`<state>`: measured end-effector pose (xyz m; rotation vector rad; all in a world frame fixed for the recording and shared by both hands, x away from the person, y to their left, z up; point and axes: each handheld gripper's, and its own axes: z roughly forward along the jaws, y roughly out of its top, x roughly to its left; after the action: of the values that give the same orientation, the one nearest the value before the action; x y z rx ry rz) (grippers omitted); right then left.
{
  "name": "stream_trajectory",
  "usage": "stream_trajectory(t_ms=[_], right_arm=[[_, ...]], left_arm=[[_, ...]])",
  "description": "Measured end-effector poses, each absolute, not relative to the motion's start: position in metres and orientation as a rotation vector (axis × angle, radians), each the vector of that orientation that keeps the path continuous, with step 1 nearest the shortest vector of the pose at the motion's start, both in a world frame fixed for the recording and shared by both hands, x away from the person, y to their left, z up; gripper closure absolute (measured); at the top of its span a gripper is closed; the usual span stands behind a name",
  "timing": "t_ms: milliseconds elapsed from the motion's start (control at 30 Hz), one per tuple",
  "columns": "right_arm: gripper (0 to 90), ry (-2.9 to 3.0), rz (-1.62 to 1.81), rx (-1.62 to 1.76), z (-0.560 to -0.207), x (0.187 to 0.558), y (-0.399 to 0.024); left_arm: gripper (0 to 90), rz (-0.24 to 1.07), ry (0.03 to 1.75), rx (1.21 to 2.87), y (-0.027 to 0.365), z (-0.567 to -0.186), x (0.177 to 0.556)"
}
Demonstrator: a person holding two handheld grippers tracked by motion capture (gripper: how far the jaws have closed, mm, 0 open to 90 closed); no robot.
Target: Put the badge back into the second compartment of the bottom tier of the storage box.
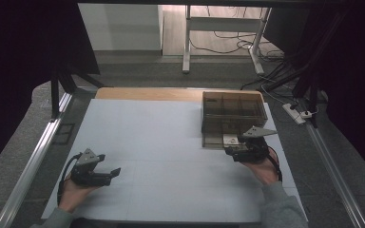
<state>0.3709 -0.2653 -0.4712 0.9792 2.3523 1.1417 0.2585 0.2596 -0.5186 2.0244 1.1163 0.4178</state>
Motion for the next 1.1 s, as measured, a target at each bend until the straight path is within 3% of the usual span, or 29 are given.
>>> stream_trajectory(t_ms=[500,1100], right_arm=[[25.5,2.418,1.258,0.834,-0.491,0.320,-0.275],[26.0,2.387,1.303,0.826,-0.502,0.311,-0.290]], left_arm=[[15.2,0.398,1.082,2.036,0.258,-0.519,0.259],[15.1,0.389,1.073,2.050,0.254,-0.521,0.260]])
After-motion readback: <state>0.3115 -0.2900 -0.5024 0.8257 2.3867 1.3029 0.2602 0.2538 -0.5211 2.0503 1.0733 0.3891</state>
